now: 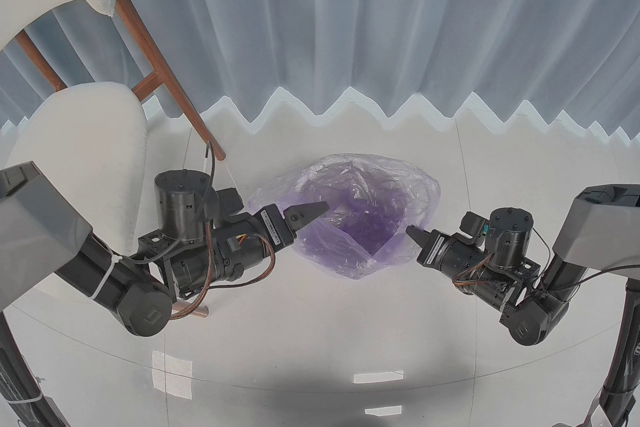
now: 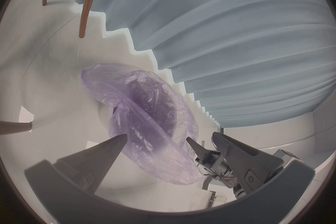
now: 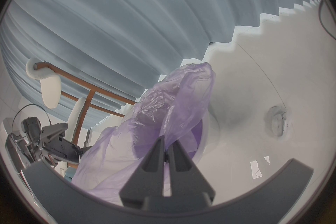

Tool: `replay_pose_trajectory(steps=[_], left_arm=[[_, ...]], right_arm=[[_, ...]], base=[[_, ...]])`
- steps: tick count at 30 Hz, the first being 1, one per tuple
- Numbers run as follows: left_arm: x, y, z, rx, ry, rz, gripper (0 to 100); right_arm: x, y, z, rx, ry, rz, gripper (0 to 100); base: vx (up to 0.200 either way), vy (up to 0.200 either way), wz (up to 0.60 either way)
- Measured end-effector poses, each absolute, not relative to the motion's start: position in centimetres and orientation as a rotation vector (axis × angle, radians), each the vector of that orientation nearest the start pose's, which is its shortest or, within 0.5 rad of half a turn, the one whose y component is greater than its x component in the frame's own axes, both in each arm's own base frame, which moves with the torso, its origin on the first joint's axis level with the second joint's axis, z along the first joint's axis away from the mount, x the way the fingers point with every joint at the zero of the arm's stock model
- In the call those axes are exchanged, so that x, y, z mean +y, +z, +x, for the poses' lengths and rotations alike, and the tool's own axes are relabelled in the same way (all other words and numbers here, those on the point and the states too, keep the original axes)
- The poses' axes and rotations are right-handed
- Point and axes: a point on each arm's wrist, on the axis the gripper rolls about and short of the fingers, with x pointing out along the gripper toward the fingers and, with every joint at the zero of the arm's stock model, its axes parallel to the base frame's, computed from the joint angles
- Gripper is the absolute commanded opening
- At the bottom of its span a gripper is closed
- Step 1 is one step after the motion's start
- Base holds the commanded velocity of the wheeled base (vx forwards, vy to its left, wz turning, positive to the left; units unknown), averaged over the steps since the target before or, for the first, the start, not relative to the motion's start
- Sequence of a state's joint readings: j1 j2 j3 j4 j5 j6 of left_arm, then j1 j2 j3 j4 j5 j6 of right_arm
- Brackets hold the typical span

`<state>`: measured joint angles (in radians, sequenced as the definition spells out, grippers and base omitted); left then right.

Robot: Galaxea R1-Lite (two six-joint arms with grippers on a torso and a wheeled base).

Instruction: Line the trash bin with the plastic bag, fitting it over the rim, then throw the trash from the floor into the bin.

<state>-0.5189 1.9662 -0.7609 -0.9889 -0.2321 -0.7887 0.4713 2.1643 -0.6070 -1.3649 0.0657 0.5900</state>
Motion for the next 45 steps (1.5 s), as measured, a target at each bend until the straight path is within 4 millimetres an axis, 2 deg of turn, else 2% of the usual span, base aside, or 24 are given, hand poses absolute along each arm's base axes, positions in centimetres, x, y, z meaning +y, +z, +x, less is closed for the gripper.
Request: replay_pose_trajectory(steps=[4, 11, 18, 23, 27, 33, 39, 45], left_arm=[[-18.1, 12.5, 30.7, 0.528, -0.609, -0.712, 100], [-18.5, 13.0, 32.1, 0.685, -0.524, -0.684, 100], [-19.7, 15.9, 34.5, 0.678, -0.518, -0.686, 100], [-20.3, 15.3, 35.7, 0.734, -0.483, -0.676, 100], [-20.6, 14.5, 35.9, 0.792, -0.458, -0.663, 100], [-20.5, 15.2, 35.6, 0.786, -0.460, -0.666, 100], [-20.0, 15.8, 34.2, 0.872, -0.424, -0.645, 100], [-20.6, 16.0, 33.1, 0.918, -0.428, -0.625, 100]], right_arm=[[15.8, 5.6, 30.7, 0.332, 0.466, 0.529, 0], [15.7, 5.4, 30.5, 0.330, 0.469, 0.504, 0], [15.7, 5.1, 30.4, 0.332, 0.468, 0.481, 0], [15.7, 4.9, 30.4, 0.334, 0.465, 0.470, 0], [15.7, 4.8, 30.4, 0.336, 0.463, 0.467, 0], [15.7, 4.6, 30.5, 0.339, 0.461, 0.465, 0], [15.7, 4.4, 30.5, 0.342, 0.461, 0.456, 0], [15.8, 4.3, 30.6, 0.308, 0.464, 0.455, 0]], base=[[0.000, 0.000, 0.00], [0.000, 0.000, 0.00], [0.000, 0.000, 0.00], [0.000, 0.000, 0.00], [0.000, 0.000, 0.00], [0.000, 0.000, 0.00], [0.000, 0.000, 0.00], [0.000, 0.000, 0.00]])
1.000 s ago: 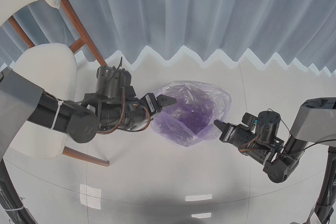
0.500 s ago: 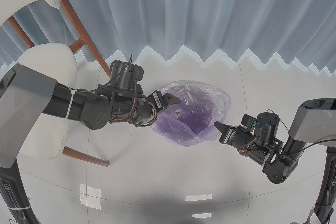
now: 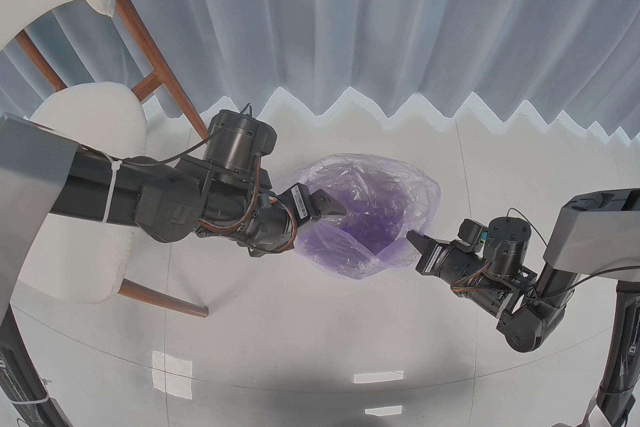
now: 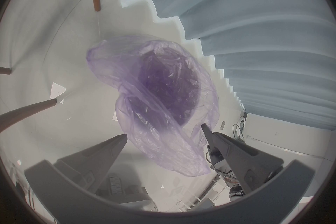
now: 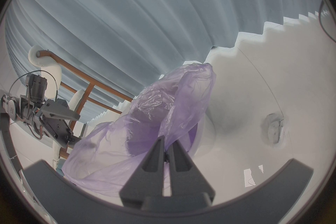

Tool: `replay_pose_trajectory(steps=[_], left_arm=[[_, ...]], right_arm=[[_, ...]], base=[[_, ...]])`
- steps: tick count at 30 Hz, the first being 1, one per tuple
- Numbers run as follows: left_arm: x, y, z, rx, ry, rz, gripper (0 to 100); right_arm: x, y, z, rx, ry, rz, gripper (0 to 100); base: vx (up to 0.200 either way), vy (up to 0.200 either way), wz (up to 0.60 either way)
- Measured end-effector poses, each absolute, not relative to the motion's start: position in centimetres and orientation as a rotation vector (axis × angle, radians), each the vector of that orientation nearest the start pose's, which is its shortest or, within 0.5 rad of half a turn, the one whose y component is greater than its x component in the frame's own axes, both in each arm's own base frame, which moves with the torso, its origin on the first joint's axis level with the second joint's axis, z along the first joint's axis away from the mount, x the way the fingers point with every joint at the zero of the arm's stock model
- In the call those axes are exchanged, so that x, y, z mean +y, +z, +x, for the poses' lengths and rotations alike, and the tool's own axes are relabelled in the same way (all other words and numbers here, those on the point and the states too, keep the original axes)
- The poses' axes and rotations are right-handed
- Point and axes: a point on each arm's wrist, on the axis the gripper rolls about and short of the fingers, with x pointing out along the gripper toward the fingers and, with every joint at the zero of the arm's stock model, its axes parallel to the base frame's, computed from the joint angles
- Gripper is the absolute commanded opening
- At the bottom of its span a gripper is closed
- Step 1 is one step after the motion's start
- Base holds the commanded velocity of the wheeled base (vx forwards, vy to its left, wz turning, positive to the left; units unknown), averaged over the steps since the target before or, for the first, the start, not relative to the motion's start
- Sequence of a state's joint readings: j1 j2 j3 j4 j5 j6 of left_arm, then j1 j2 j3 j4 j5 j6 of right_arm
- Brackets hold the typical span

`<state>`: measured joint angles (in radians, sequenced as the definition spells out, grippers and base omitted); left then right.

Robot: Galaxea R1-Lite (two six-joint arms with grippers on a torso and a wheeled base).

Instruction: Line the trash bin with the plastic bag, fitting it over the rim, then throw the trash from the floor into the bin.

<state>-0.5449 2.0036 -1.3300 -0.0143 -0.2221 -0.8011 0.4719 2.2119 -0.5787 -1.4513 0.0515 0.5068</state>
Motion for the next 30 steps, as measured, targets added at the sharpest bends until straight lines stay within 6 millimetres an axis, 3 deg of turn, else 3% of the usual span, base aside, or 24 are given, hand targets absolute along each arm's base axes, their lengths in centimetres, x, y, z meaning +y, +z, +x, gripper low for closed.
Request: replay_pose_trajectory(steps=[6, 7, 13, 18, 24, 30], left_arm=[[-21.5, 15.2, 33.9, 0.925, -0.426, -0.621, 100], [-21.7, 15.0, 34.2, 0.922, -0.416, -0.620, 0], [-22.3, 14.1, 36.0, 0.891, -0.351, -0.637, 0], [-22.4, 13.5, 36.2, 0.914, -0.332, -0.647, 0], [-22.3, 12.8, 34.9, 0.954, -0.319, -0.627, 0], [-22.0, 11.2, 31.9, 1.039, -0.298, -0.580, 0]], right_arm=[[15.8, 3.9, 30.7, 0.304, 0.452, 0.444, 0], [15.8, 3.8, 30.7, 0.305, 0.450, 0.444, 0], [15.8, 3.7, 30.7, 0.307, 0.451, 0.441, 0], [15.8, 3.6, 30.7, 0.309, 0.451, 0.441, 0], [15.8, 3.6, 30.7, 0.314, 0.449, 0.441, 0], [15.5, 3.5, 30.6, 0.323, 0.439, 0.440, 0]], base=[[0.000, 0.000, 0.00], [0.000, 0.000, 0.00], [0.000, 0.000, 0.00], [0.000, 0.000, 0.00], [0.000, 0.000, 0.00], [0.000, 0.000, 0.00]])
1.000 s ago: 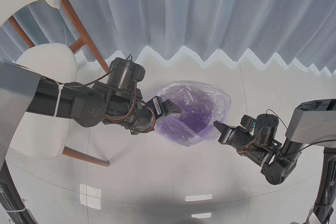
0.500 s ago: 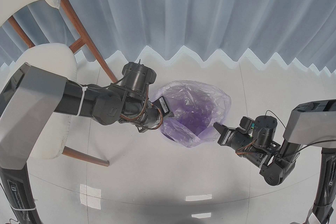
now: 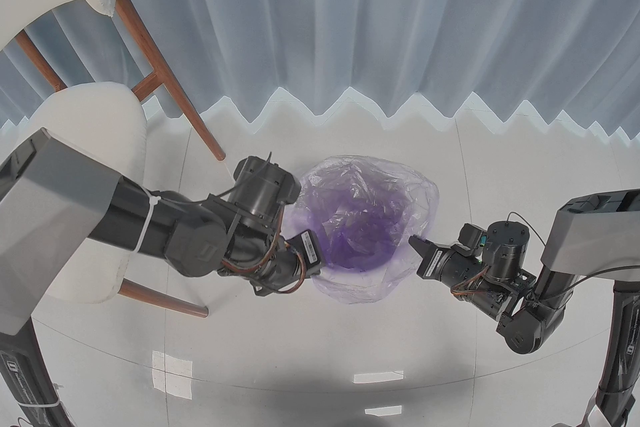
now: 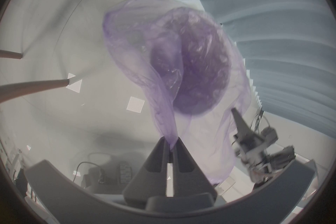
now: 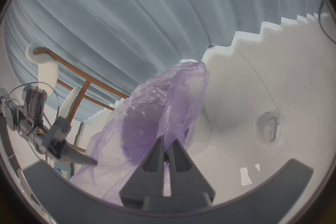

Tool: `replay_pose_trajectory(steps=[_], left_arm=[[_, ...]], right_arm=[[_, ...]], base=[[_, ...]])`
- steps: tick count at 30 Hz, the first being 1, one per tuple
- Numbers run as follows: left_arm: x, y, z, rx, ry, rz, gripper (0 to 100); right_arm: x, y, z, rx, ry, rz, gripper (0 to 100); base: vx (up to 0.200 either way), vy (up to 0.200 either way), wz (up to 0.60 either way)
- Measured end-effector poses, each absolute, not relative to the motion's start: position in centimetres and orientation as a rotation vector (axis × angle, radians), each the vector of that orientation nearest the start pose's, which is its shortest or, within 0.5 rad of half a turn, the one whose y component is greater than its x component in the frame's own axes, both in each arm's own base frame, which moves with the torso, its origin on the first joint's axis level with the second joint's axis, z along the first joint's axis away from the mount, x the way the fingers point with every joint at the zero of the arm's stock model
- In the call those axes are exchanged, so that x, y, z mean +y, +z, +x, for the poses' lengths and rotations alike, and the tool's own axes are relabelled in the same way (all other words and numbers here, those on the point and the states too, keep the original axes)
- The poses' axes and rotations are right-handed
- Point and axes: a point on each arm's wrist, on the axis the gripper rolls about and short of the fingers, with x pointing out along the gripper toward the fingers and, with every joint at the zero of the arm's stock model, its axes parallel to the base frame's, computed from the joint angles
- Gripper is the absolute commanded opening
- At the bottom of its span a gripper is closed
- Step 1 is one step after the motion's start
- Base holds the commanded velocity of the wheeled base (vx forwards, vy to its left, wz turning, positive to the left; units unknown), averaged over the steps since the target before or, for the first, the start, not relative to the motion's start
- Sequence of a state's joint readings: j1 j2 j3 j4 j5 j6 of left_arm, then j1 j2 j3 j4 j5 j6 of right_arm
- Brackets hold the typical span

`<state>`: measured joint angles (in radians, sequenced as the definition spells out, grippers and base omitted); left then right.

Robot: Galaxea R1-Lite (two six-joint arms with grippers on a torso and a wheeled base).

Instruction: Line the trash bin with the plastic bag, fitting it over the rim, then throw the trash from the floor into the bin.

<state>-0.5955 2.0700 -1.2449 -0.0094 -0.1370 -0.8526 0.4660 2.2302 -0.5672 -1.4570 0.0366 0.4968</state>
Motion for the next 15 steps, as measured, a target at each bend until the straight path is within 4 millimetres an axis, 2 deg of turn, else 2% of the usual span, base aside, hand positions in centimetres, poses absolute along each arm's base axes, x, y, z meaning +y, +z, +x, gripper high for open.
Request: replay_pose_trajectory(steps=[4, 7, 15], left_arm=[[-22.1, 10.2, 30.1, 1.079, -0.282, -0.539, 0], [-22.3, 9.7, 29.5, 1.084, -0.267, -0.514, 0], [-22.9, 7.7, 30.3, 1.041, -0.226, -0.486, 0]], right_arm=[[14.9, 3.0, 30.7, 0.371, 0.409, 0.430, 0], [14.5, 2.7, 30.8, 0.389, 0.393, 0.428, 0], [14.1, 2.0, 31.7, 0.390, 0.346, 0.425, 0]], base=[[0.000, 0.000, 0.00], [0.000, 0.000, 0.00], [0.000, 0.000, 0.00]])
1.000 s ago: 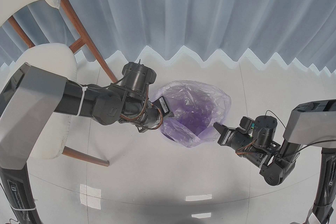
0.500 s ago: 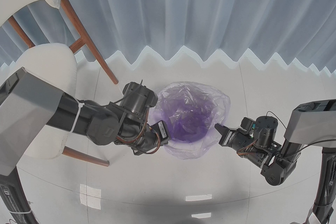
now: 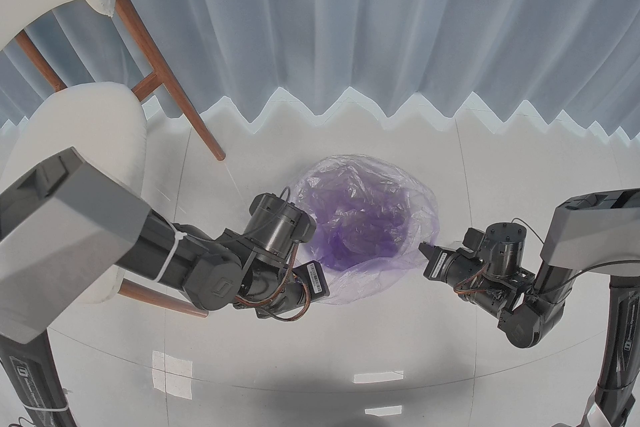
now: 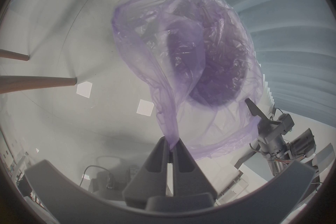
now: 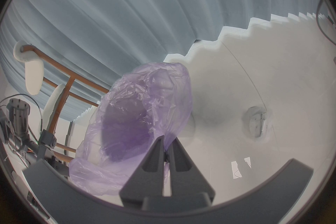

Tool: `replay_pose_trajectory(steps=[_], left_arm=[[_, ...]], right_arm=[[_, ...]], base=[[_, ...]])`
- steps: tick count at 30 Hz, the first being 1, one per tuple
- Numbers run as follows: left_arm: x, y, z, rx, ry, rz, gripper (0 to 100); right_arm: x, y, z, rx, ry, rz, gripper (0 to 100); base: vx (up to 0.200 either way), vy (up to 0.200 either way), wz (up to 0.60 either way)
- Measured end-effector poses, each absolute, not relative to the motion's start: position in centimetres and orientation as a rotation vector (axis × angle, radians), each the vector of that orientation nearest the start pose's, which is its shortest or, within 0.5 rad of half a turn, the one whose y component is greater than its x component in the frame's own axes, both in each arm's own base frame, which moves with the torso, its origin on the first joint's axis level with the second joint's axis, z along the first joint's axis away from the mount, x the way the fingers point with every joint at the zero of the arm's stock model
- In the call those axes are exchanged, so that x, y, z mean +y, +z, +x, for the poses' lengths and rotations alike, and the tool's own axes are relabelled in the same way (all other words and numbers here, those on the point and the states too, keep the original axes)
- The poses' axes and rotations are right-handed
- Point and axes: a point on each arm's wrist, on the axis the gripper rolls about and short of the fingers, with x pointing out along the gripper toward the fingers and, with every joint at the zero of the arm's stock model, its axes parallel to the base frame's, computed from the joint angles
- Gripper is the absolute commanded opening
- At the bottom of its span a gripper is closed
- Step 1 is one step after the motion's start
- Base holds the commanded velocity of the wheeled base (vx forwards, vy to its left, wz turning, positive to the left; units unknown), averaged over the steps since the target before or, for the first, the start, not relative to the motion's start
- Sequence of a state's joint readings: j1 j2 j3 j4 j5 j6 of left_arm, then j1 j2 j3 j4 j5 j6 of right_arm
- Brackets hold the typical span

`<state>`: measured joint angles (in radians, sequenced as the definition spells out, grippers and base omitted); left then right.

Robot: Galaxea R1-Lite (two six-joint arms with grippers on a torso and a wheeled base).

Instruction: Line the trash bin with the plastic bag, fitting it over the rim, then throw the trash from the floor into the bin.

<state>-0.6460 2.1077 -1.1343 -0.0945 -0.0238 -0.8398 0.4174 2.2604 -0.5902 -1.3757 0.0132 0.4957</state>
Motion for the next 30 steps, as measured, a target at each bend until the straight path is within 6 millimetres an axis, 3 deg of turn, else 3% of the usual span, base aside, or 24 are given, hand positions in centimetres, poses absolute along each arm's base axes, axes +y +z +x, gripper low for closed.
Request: replay_pose_trajectory(steps=[13, 30], left_arm=[[-24.0, 3.4, 31.3, 1.025, -0.184, -0.403, 0], [-23.6, 2.0, 32.1, 1.007, -0.171, -0.341, 0]], right_arm=[[13.6, 0.9, 32.9, 0.402, 0.288, 0.417, 0], [13.0, -1.0, 34.2, 0.377, 0.243, 0.339, 0]], base=[[0.000, 0.000, 0.00], [0.000, 0.000, 0.00]])
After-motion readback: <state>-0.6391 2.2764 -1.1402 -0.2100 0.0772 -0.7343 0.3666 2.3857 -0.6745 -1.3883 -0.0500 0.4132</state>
